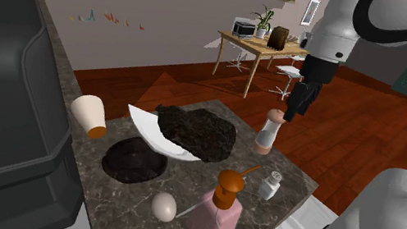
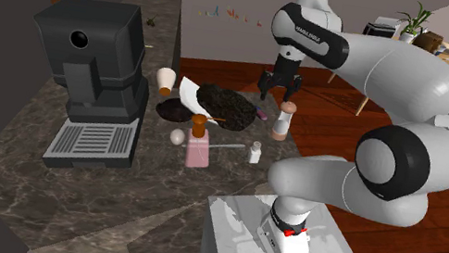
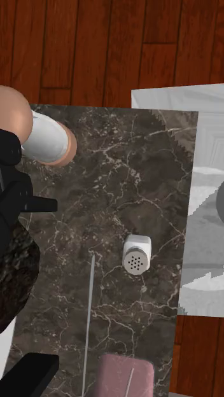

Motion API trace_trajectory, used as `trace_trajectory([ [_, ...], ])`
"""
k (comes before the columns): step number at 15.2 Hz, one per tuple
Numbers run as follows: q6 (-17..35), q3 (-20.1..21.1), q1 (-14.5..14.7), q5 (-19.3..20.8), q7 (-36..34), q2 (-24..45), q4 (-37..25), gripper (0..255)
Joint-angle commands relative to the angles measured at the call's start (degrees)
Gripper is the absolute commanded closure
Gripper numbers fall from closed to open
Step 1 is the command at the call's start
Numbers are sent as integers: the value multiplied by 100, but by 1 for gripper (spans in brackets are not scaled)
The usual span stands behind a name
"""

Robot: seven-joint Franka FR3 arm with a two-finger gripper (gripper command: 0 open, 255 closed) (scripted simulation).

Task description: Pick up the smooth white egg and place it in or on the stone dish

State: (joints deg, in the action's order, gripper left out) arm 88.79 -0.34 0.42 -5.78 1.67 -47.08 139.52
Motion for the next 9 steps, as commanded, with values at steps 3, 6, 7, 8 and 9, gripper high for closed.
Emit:
trace_trajectory([
  [3, 253, 236, 103, -157, -187, 117, 117, 0],
  [6, 646, 592, 260, -379, -462, 354, 240, 0],
  [7, 780, 711, 311, -449, -553, 449, 267, 0],
  [8, 915, 829, 362, -515, -644, 552, 287, 0],
  [9, 1052, 948, 410, -579, -733, 664, 299, 0],
])
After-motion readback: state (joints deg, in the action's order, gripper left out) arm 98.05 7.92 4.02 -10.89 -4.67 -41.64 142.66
